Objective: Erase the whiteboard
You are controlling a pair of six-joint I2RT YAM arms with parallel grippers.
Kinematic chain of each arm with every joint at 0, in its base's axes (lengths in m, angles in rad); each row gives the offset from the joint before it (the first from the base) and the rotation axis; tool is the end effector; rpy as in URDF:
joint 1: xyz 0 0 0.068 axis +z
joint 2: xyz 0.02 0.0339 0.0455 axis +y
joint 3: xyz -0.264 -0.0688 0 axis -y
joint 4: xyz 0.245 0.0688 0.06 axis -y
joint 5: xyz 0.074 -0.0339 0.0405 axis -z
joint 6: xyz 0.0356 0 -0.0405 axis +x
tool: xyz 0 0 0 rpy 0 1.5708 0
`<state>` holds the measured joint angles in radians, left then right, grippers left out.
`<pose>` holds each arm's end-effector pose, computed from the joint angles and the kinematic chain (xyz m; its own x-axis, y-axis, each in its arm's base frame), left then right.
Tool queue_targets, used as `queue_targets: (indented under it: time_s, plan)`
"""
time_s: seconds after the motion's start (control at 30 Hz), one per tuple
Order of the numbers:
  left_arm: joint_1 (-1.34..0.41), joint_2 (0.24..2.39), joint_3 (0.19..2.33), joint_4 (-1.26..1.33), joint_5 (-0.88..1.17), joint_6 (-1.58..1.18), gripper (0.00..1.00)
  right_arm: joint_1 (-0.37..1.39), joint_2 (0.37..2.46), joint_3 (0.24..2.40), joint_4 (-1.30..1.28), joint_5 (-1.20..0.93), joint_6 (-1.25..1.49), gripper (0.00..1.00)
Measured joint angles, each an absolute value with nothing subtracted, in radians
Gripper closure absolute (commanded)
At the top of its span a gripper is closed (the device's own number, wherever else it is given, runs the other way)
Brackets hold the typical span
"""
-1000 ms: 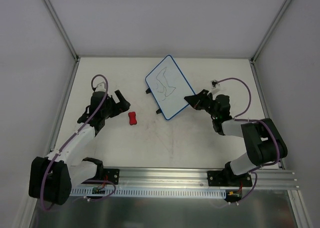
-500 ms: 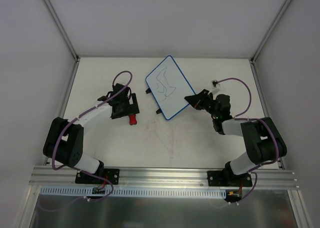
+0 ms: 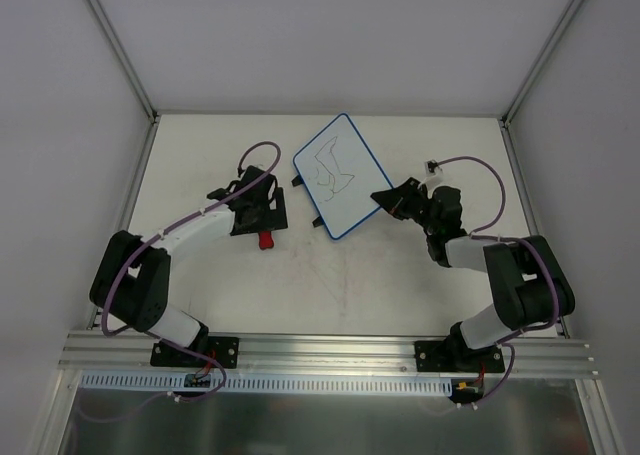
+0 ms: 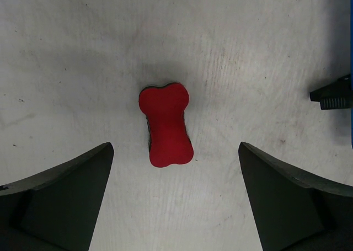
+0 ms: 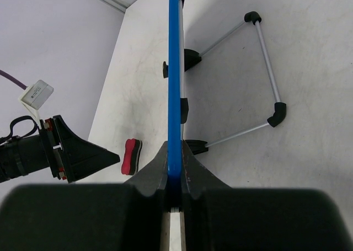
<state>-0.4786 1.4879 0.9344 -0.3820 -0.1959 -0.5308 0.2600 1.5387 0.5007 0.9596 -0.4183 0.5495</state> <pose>0.2719 -0.1333 0.2112 -0.7929 -0.1480 -0.5911 -0.0605 0.9844 -0.1653 0.2803 0.0895 0.1885 -0.3916 0.3896 -0.8336 -0.4945 0.6748 0.5478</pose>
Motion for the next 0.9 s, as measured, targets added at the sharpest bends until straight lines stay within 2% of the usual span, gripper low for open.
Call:
queue_targets:
  time_s: [0.37,0.9]
  plan:
    - [-0.479,1.634,0.992,-0.39,-0.218,-0.531,0.07,0.265,1.509,0.501,0.914,-0.403,0.549,1.0]
    - [-0.479,1.654,1.009,-0.404,-0.217,-0.544,0.18,0.282,1.512,0.543,0.858,-0.405,0.539,1.0]
